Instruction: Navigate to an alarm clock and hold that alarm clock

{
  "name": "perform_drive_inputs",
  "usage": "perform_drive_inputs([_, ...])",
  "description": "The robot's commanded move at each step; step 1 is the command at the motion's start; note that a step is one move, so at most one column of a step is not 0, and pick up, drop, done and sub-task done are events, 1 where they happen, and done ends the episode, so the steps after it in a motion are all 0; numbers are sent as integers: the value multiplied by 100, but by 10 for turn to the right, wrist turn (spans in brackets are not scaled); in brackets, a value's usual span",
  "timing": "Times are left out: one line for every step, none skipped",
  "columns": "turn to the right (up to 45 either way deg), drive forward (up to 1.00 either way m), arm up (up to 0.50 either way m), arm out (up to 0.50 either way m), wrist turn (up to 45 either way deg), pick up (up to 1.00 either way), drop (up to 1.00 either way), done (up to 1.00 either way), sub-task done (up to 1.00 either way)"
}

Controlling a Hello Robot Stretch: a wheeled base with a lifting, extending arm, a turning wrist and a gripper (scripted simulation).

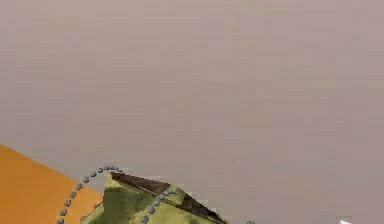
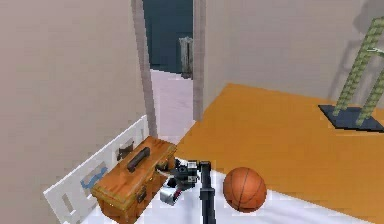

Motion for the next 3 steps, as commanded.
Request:
perform_drive_inputs([0, 0, -30, 0, 0, 0, 0, 0, 0])
perform_drive_inputs([0, 0, 0, 0, 0, 100, 0, 0, 0])
perform_drive_inputs([0, 0, 10, 0, 0, 0, 0, 0, 0])
